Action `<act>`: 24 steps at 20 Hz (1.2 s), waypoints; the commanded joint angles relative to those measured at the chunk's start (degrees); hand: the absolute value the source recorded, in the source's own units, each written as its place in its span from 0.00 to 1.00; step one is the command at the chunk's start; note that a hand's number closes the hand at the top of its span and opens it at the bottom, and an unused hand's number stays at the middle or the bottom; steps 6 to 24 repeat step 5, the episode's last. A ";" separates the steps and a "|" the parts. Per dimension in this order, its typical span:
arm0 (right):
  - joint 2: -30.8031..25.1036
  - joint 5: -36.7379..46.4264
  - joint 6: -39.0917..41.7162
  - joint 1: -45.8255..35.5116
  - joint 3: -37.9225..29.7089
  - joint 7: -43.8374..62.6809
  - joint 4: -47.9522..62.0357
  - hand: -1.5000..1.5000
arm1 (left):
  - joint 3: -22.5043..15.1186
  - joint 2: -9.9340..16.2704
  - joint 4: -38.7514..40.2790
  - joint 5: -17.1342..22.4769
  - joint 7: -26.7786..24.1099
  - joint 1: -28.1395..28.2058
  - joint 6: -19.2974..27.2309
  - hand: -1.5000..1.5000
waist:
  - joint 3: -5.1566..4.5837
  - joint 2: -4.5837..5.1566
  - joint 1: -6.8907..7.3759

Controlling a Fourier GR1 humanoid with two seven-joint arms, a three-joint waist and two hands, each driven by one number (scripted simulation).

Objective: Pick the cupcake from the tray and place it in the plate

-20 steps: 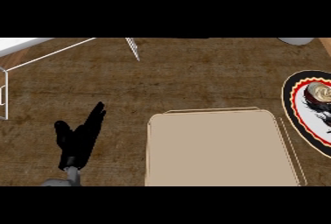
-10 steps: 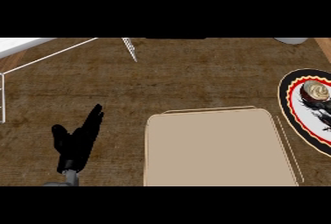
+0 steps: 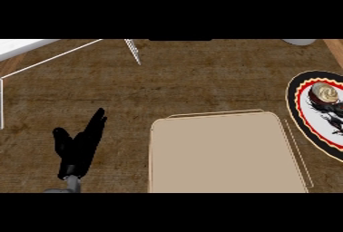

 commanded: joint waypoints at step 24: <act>0.74 -0.24 5.27 5.77 0.88 -10.89 -0.13 0.00 | -0.43 -1.40 1.14 0.19 0.66 2.65 0.10 0.50 | -0.29 0.13 -0.21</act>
